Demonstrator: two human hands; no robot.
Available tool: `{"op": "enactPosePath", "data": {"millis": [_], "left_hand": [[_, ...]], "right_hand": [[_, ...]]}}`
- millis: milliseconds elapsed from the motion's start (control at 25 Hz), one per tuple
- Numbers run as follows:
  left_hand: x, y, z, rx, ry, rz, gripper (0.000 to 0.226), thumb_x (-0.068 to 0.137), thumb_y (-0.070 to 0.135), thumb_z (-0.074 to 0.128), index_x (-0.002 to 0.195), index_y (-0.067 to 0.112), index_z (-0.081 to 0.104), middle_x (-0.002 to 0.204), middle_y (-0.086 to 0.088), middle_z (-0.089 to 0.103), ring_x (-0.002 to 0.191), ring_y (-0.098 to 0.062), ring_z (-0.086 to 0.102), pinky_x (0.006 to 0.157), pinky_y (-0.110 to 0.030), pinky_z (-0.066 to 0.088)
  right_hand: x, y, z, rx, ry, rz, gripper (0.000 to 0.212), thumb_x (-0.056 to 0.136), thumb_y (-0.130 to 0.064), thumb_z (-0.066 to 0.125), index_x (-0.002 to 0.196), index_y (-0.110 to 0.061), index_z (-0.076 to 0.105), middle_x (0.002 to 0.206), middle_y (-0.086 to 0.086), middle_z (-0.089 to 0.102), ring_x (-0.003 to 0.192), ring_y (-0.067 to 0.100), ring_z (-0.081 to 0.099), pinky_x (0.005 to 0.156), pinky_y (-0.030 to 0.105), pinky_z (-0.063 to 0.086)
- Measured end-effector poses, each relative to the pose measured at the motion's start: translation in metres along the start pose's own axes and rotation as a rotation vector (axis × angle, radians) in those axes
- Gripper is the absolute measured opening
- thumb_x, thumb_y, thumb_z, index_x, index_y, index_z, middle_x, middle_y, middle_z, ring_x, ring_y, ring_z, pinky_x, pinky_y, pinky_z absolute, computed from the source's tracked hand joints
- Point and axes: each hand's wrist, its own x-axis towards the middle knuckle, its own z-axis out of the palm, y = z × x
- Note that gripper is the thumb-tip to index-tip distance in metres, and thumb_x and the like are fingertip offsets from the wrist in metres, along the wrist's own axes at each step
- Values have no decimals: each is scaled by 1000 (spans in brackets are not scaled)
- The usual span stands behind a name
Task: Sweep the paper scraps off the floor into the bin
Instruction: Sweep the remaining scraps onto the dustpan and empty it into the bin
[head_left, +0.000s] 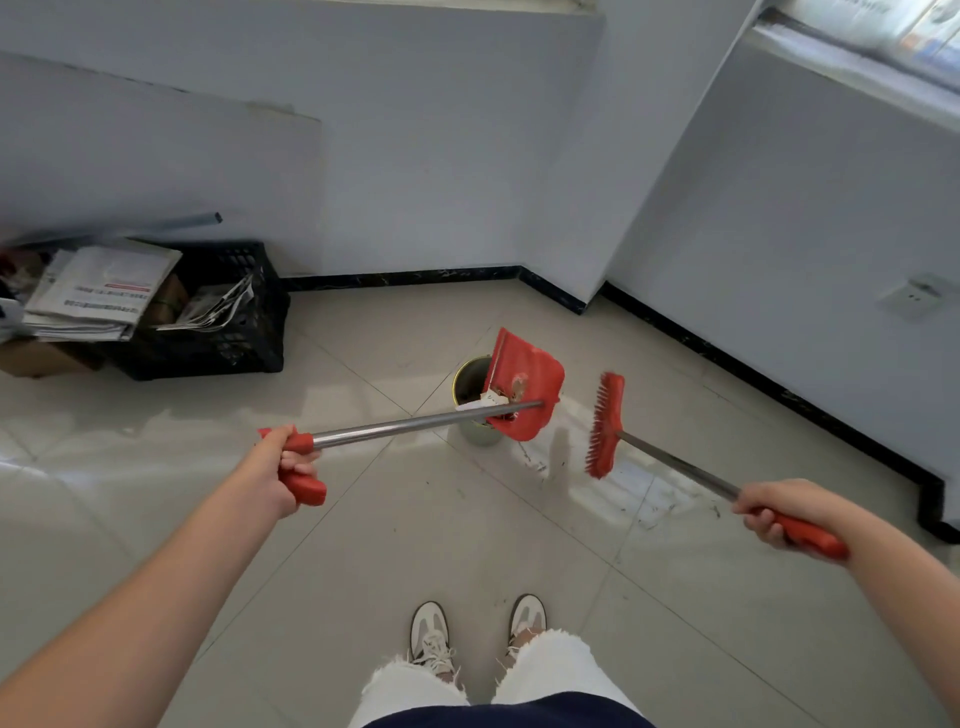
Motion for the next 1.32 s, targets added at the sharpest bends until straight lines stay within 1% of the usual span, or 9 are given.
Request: {"op": "enactPosePath", "data": {"millis": [80, 160, 280, 400, 520, 680, 800, 1040, 1320], "left_hand": [[5, -7, 2, -83, -14, -133, 32, 98, 27, 51, 83, -1, 53, 43, -1, 43, 19, -5, 28, 27, -11, 27], [10, -14, 4, -136, -2, -188, 34, 98, 28, 51, 86, -4, 54, 30, 4, 32, 19, -5, 28, 28, -11, 28], [11, -25, 4, -212, 6, -207, 30, 97, 23, 51, 76, 2, 50, 33, 4, 32, 19, -5, 28, 27, -13, 28], [10, -38, -5, -348, -3, -286, 32, 96, 17, 49, 65, 10, 39, 31, 3, 29, 18, -9, 26, 27, -11, 26], [7, -55, -13, -470, -18, -347, 39, 97, 17, 45, 61, 15, 31, 26, 3, 25, 17, -11, 26, 27, -10, 26], [-1, -91, -24, -639, -60, -430, 41, 100, 18, 40, 60, 18, 29, 25, 3, 24, 18, -10, 28, 30, -10, 29], [-8, -103, -28, -681, -66, -436, 43, 100, 15, 36, 59, 20, 25, 25, 3, 24, 19, -9, 28, 31, -11, 29], [-26, -47, -13, -522, -129, -264, 40, 99, 16, 40, 61, 18, 28, 27, 5, 26, 19, -8, 28, 27, -13, 27], [-92, 10, 63, 274, -333, 48, 31, 92, 31, 54, 70, 14, 40, 35, 11, 25, 24, -2, 24, 27, -13, 22]], "right_hand": [[-1, -2, 4, -20, -22, 9, 17, 87, 5, 53, 74, -4, 45, 46, 5, 42, 28, 7, 36, 26, 13, 30], [0, -5, 7, -32, -38, 28, 15, 87, 5, 53, 76, -4, 45, 48, 6, 42, 29, 7, 36, 25, 15, 30], [0, -8, 14, -64, -47, 62, 9, 85, 5, 53, 84, -1, 47, 49, 7, 42, 29, 8, 37, 25, 14, 31], [2, -5, 20, -103, -51, 72, 10, 86, 5, 54, 83, -2, 47, 48, 7, 42, 28, 9, 37, 25, 14, 31], [6, -1, 24, -111, -44, 78, 10, 85, 5, 55, 85, -2, 47, 50, 8, 42, 31, 9, 37, 27, 14, 32], [11, -1, 28, -107, -63, 96, 10, 85, 6, 54, 84, -2, 47, 52, 8, 41, 30, 9, 37, 27, 13, 32], [12, -5, 25, -101, -65, 107, 10, 87, 5, 53, 84, -2, 48, 52, 7, 41, 29, 8, 37, 26, 13, 32], [6, -13, 3, -53, -52, 78, 14, 89, 4, 52, 80, -4, 46, 46, 4, 39, 26, 7, 35, 25, 13, 31], [-5, -2, -30, 35, -1, 23, 21, 90, 3, 50, 71, -3, 46, 39, 3, 41, 23, 6, 35, 22, 14, 30]]}}
